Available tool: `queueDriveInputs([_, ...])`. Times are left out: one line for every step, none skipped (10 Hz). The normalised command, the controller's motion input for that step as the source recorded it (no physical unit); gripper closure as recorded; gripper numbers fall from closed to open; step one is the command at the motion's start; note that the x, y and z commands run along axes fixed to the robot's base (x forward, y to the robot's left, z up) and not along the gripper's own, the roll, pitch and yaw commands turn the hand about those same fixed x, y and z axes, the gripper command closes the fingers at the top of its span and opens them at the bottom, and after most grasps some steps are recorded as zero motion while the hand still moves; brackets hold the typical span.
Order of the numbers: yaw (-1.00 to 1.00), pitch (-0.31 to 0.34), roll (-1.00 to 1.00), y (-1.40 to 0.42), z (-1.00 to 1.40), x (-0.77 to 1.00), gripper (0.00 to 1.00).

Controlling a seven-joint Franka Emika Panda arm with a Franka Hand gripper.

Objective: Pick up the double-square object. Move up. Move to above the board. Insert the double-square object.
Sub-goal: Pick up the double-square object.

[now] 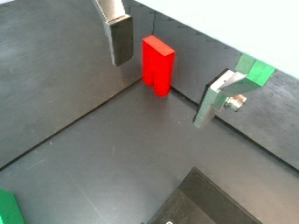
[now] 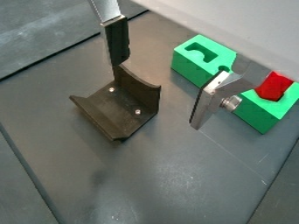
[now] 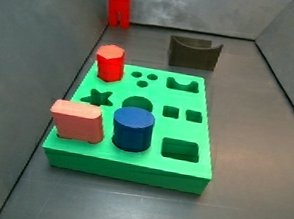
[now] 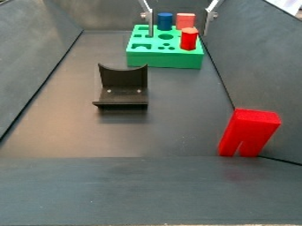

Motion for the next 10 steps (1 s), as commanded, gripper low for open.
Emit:
queueDriveInputs([-0.29, -0.126, 0.04, 0.53, -0.27, -0.72, 0.00])
queueDriveInputs([-0.25, -0.136, 0.07, 0.59, -0.21, -0.70, 0.00])
queueDriveInputs([-0.25, -0.157, 0.03, 0.62, -0.19, -0.71, 0.00])
queueDriveInputs([-0.29, -0.167, 0.03, 0.57, -0.15, -0.72, 0.00])
queueDriveInputs([-0.21, -0.166, 0.06, 0.62, -0.13, -0.75, 0.00])
queueDriveInputs([-0.22, -0.154, 0.06, 0.62, -0.16, -0.74, 0.00])
queueDriveInputs([-0.24, -0.141, 0.03, 0.63, -0.21, -0.72, 0.00])
queueDriveInputs([-0.23, -0.139, 0.03, 0.64, -0.22, -0.72, 0.00])
queueDriveInputs([-0.24, -0.136, 0.03, 0.63, -0.23, -0.71, 0.00])
queueDriveInputs([-0.26, -0.143, 0.03, 0.61, -0.21, -0.72, 0.00])
